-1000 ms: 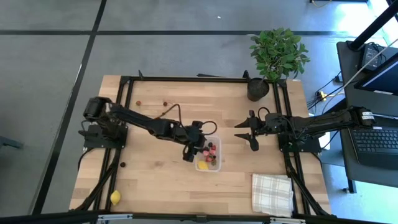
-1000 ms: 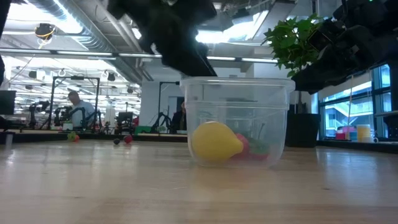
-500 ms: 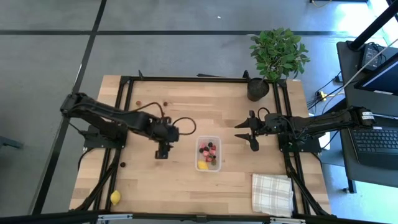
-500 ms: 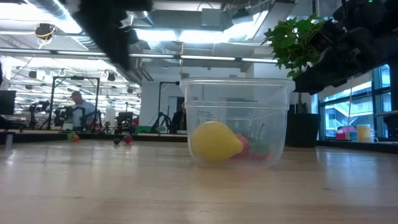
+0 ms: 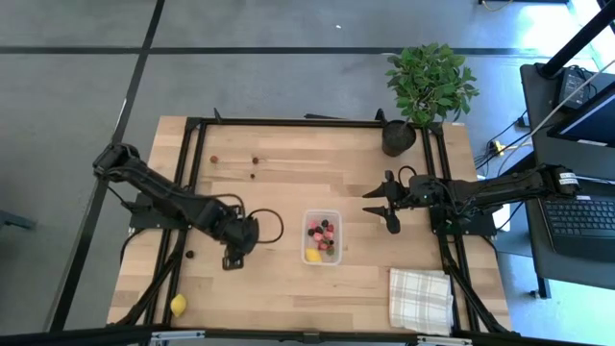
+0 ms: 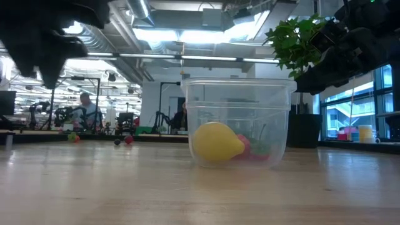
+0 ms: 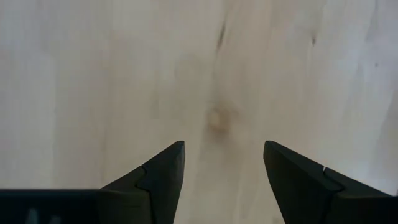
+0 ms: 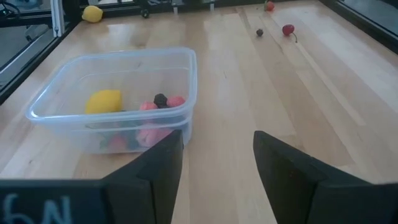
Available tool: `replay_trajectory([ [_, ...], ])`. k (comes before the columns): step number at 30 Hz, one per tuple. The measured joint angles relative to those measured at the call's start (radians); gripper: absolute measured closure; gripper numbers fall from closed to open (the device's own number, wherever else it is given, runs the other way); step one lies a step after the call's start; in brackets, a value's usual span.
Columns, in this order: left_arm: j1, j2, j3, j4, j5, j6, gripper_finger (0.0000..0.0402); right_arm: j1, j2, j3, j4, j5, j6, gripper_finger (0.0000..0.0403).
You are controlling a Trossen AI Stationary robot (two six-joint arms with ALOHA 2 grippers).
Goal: Pick and placing Produce into tupperware
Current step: Put the cherry into the transparent bin
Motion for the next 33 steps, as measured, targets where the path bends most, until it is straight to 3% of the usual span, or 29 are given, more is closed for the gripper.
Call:
replay_trajectory([
  [6, -0.095, 0.0, -0.001, -0.011, -0.051, -0.091, 0.0191, 0.0, 0.0, 0.0, 0.019, 0.0, -0.005, 0.0205],
  [14, -0.153, 0.0, -0.005, -0.23, -0.031, -0.38, 0.0191, 0.0, 0.0, 0.0, 0.042, 0.0, -0.005, 0.0205],
  [22, -0.231, 0.001, -0.139, -0.202, 0.044, -0.591, 0.0191, 0.0, 0.0, 0.0, 0.046, 0.0, -0.006, 0.0205],
  [27, -0.249, 0.001, -0.213, -0.093, 0.107, -0.644, 0.0191, 0.0, 0.0, 0.0, 0.046, 0.0, -0.006, 0.0205],
  [33, -0.249, 0.001, -0.271, -0.085, 0.178, -0.723, 0.0191, 0.0, 0.0, 0.0, 0.046, 0.0, -0.005, 0.0205],
])
